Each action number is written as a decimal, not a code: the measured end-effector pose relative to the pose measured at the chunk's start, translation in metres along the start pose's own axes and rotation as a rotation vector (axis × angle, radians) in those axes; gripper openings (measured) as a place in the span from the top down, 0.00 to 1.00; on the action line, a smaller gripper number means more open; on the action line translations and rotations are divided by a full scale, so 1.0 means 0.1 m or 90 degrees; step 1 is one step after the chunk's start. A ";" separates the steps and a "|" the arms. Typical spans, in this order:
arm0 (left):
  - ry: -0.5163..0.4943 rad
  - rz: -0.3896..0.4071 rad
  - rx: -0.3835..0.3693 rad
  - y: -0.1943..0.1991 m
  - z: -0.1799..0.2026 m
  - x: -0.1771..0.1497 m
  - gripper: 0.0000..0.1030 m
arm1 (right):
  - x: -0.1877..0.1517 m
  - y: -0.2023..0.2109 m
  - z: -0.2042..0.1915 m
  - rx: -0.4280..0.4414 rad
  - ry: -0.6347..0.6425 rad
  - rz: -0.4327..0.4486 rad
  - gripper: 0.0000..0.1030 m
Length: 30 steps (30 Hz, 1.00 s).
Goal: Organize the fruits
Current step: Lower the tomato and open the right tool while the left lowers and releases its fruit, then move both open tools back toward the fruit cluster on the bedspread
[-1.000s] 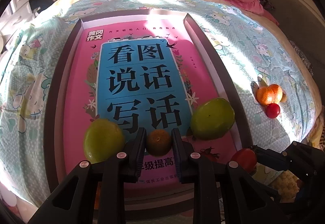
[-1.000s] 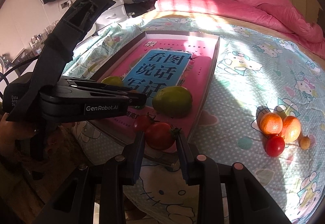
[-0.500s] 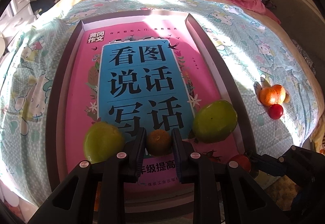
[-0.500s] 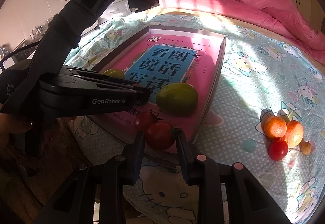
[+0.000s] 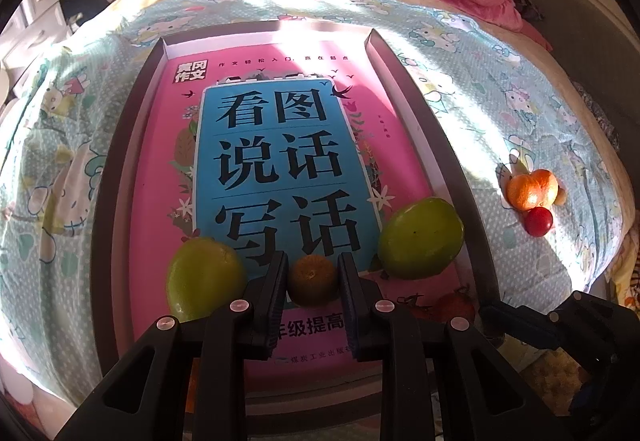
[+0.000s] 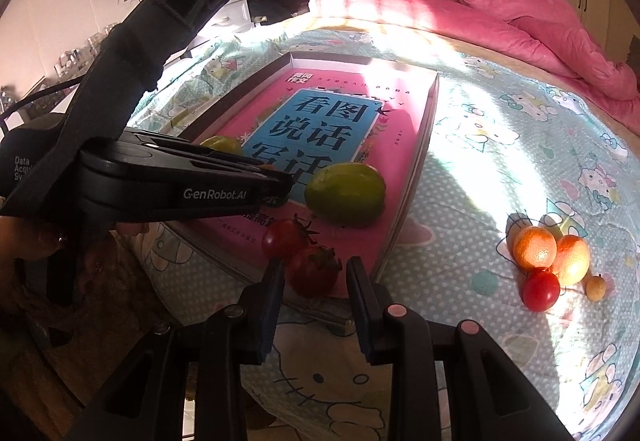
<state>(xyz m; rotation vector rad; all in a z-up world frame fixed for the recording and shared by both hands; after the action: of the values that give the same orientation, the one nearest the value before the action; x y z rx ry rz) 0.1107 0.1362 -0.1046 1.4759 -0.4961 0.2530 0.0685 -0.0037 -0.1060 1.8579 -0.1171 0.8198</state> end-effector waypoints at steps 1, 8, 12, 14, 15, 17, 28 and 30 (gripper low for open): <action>0.002 0.001 -0.001 0.00 0.00 0.00 0.75 | 0.00 0.00 0.00 -0.001 -0.001 -0.001 0.69; 0.004 0.005 -0.004 0.03 -0.01 0.00 0.75 | -0.02 0.05 -0.02 0.001 -0.007 0.001 0.65; 0.007 0.005 -0.006 0.04 -0.01 -0.01 0.75 | -0.01 0.08 -0.03 0.004 -0.012 0.001 0.63; 0.008 0.006 -0.006 0.05 -0.02 -0.01 0.75 | 0.00 0.09 -0.02 0.003 -0.014 0.001 0.61; 0.009 0.006 -0.007 0.05 -0.02 -0.01 0.75 | 0.00 0.10 -0.02 0.002 -0.013 0.004 0.59; 0.008 0.006 -0.006 0.04 -0.02 0.00 0.74 | 0.01 0.13 -0.02 0.005 -0.015 0.011 0.57; 0.027 0.037 -0.007 0.15 -0.08 0.06 0.55 | 0.10 0.25 0.11 0.013 -0.045 0.037 0.52; 0.035 0.044 -0.013 0.17 -0.09 0.07 0.54 | 0.11 0.27 0.13 0.013 -0.055 0.039 0.51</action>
<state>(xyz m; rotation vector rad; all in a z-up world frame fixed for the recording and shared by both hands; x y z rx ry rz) 0.1102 0.1459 -0.0865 1.4297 -0.5042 0.3416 0.0718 -0.0237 -0.0815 1.9177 -0.2213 0.7861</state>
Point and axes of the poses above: each gripper's, at about its wrist camera, not at the fingertips, and y roughly against the way its jaws point, z to its right, x to its top, the point moved 5 cm from there along -y, roughly the way its jaws point, and after that the axes turned 12 degrees about -y, right-handed, at the moved point
